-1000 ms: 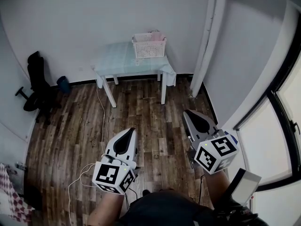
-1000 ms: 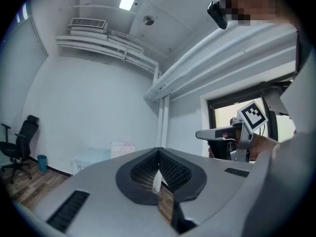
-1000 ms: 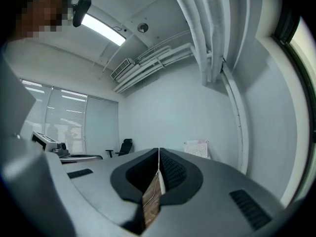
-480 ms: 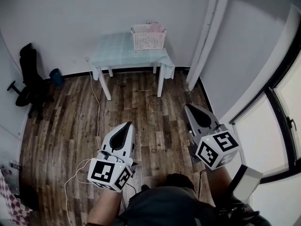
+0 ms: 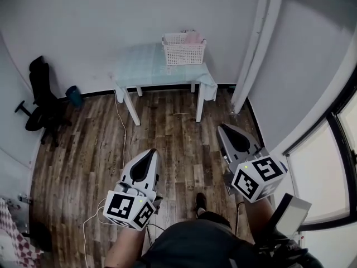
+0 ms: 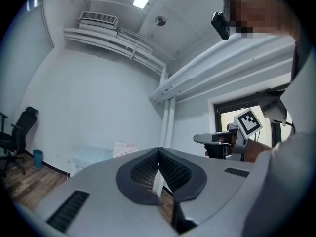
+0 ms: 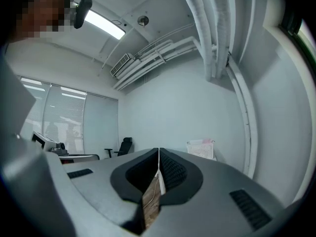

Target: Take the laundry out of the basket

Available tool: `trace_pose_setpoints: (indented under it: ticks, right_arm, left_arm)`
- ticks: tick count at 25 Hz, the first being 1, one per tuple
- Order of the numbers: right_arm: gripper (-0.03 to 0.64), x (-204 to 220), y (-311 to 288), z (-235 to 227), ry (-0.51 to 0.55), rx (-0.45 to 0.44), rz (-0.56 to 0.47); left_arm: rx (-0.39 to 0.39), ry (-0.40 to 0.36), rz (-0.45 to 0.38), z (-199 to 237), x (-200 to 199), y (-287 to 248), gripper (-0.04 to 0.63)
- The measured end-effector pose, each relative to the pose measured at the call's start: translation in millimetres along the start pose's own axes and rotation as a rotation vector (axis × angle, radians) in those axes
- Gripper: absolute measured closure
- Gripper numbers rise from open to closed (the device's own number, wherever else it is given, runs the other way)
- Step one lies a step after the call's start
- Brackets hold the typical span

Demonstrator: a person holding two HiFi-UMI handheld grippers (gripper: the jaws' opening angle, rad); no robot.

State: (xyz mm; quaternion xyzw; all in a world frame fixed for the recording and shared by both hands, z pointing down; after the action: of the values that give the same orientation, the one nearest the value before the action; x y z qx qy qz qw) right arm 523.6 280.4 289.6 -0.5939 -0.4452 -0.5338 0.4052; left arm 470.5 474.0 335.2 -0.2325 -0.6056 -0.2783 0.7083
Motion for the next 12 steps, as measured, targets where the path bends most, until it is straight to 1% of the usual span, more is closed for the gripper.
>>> trace_pose_setpoints:
  ticks: [5,9,12]
  right_arm:
    - [0.6,-8,-34,-50,-0.013,-0.019,-0.008]
    - [0.6,-13,-52,-91,-0.017,-0.027,-0.006]
    - [0.6,-13,-62,-128,-0.028,-0.026,-0.003]
  left_arm:
    - [-0.02,-0.026,0.017,4,-5,-56,0.586]
    - [-0.033,-0.021,0.03,2,-3,-103,0.586]
    - [-0.042,-0.031,0.043,-4,-3,-142,0.586]
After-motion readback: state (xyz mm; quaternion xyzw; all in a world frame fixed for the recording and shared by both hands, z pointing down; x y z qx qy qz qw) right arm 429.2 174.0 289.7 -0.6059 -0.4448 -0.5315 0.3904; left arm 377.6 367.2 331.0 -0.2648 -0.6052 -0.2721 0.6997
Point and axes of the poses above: the fingertips, and each gripper's own axes: y backward along the fingers, z to its left, x out of its underside, the point moved 3 cm from there along y, backward along the fingers, and after that the axes turned 12 degrees about -x, right-handed, at the moved point
